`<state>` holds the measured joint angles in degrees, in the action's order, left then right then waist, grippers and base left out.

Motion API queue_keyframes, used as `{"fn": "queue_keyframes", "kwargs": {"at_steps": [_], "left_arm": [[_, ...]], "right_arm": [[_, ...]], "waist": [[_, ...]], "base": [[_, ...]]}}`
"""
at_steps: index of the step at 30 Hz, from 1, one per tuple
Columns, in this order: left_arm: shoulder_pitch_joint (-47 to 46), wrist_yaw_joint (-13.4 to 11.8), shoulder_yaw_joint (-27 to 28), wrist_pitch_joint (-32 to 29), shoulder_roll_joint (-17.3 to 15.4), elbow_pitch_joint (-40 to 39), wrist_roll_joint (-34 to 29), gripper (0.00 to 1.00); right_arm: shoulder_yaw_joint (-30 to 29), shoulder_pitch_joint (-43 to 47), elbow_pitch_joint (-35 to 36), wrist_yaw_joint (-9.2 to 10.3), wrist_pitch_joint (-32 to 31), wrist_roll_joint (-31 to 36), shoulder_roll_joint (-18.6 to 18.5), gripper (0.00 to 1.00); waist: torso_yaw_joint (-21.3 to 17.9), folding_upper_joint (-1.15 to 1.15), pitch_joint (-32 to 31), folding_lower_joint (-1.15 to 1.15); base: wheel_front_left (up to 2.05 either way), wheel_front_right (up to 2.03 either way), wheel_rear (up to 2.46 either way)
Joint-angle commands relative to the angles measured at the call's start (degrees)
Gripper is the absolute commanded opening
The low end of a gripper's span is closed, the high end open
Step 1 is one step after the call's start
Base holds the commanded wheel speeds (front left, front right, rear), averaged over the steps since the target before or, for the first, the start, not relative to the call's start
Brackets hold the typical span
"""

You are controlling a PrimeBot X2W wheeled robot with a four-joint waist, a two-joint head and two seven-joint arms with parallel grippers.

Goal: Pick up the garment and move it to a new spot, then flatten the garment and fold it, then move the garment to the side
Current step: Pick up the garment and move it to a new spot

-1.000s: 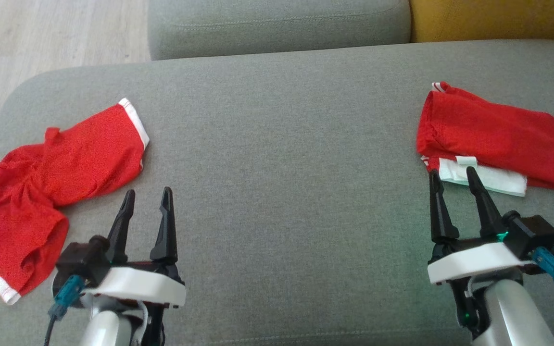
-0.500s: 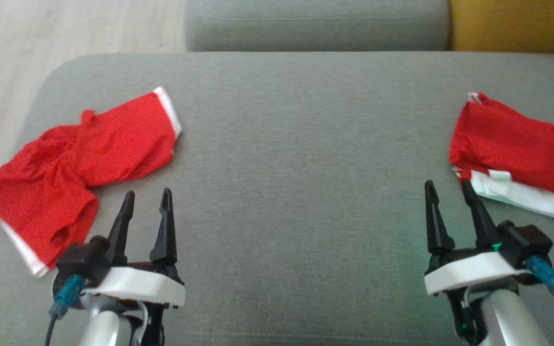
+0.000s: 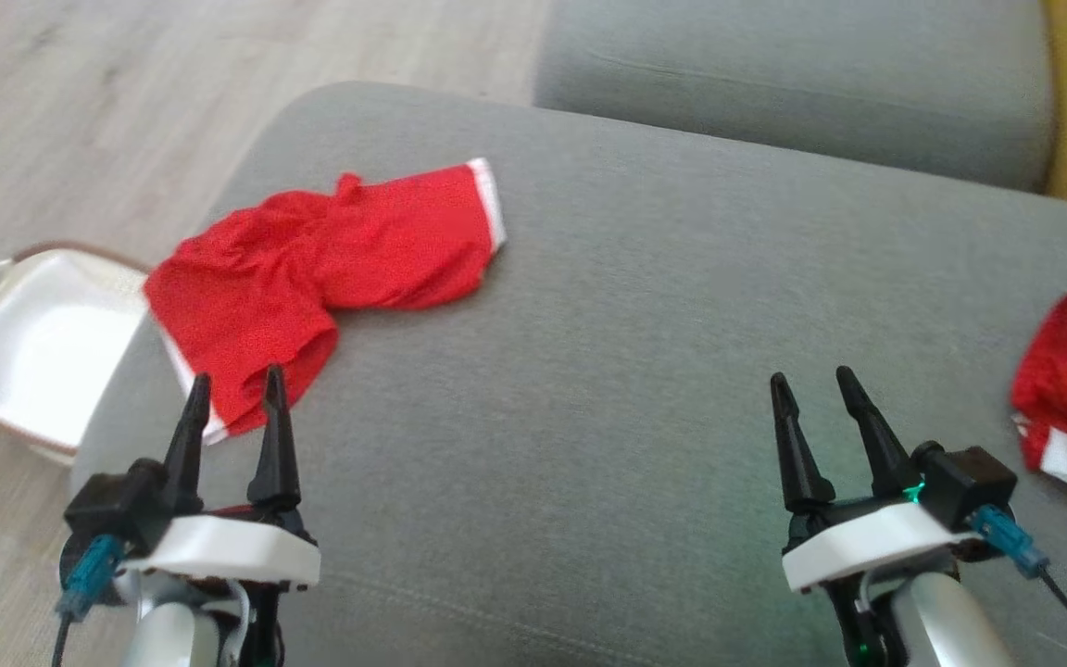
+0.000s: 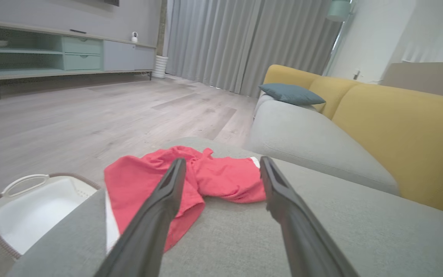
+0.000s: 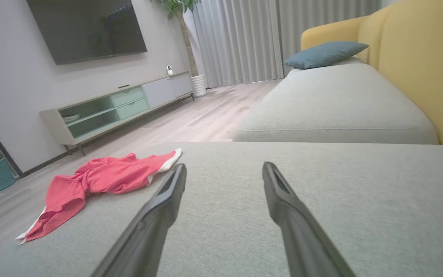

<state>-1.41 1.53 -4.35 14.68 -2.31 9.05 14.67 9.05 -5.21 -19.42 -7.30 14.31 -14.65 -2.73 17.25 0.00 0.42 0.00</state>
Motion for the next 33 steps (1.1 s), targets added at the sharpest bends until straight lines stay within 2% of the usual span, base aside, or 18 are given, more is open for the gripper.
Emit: {"fn": "queue_keyframes", "kwargs": {"at_steps": [1, 13, 24, 33], "left_arm": [[-1.43, 0.08, 2.54, 0.32, -0.56, -1.71, -0.67, 1.00], [0.02, 0.58, 4.31, 0.32, -0.56, -1.91, -1.42, 1.00], [-0.39, 0.38, 5.26, 0.32, -0.56, -2.37, -0.90, 1.00], [-3.26, 0.79, 7.76, 0.32, -0.56, -1.62, -0.61, 1.00]], "right_arm": [[1.66, -1.01, 1.25, -0.19, 0.69, -0.42, -0.15, 1.00], [3.98, -0.64, 0.29, -0.19, 0.69, -1.81, -0.15, 1.00], [3.96, -1.10, 0.12, -0.19, 0.69, -1.69, -0.15, 1.00], [2.18, -3.28, 0.63, -0.19, 0.69, 0.41, -0.15, 1.00]], "waist": [[3.11, 0.00, -0.97, 0.00], [8.48, 0.00, -2.00, 0.00], [7.84, 0.00, -0.83, 0.00], [6.48, 0.00, 3.39, 0.00]], "base": [[0.00, 0.00, 0.00], [0.00, 0.00, 0.00], [0.00, 0.00, 0.00], [0.00, 0.00, 0.00]]}}
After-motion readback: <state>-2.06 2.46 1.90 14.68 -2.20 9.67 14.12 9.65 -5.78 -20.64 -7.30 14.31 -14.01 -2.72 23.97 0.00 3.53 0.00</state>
